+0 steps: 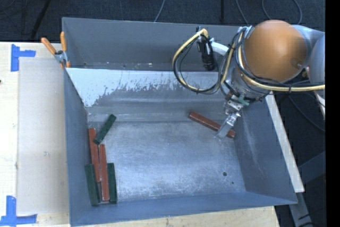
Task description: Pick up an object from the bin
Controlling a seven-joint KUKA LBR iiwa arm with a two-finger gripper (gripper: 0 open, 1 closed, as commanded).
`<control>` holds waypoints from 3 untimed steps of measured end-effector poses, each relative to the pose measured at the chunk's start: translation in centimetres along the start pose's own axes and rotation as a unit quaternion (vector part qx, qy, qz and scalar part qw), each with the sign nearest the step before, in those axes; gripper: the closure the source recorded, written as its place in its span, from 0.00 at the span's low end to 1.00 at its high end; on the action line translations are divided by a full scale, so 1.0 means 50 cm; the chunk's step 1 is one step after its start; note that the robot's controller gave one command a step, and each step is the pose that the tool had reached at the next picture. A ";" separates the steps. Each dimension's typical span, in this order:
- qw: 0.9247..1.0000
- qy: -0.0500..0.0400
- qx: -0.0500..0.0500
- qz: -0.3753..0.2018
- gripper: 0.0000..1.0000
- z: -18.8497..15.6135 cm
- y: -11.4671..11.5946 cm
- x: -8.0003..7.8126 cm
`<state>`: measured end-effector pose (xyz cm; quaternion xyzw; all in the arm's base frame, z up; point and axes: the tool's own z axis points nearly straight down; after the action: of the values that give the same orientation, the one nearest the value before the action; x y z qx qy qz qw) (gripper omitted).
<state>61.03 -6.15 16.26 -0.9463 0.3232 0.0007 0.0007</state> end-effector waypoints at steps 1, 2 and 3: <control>1.000 -0.004 0.002 0.021 0.00 0.193 0.050 0.065; 1.000 -0.003 -0.001 0.023 1.00 0.187 0.053 0.069; 1.000 -0.003 -0.001 0.024 1.00 0.187 0.054 0.069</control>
Offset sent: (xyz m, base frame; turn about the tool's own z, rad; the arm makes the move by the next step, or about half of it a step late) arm 0.0116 -0.0432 -0.0926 0.0371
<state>62.10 -10.35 6.90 -0.9384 0.3455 0.0036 0.0010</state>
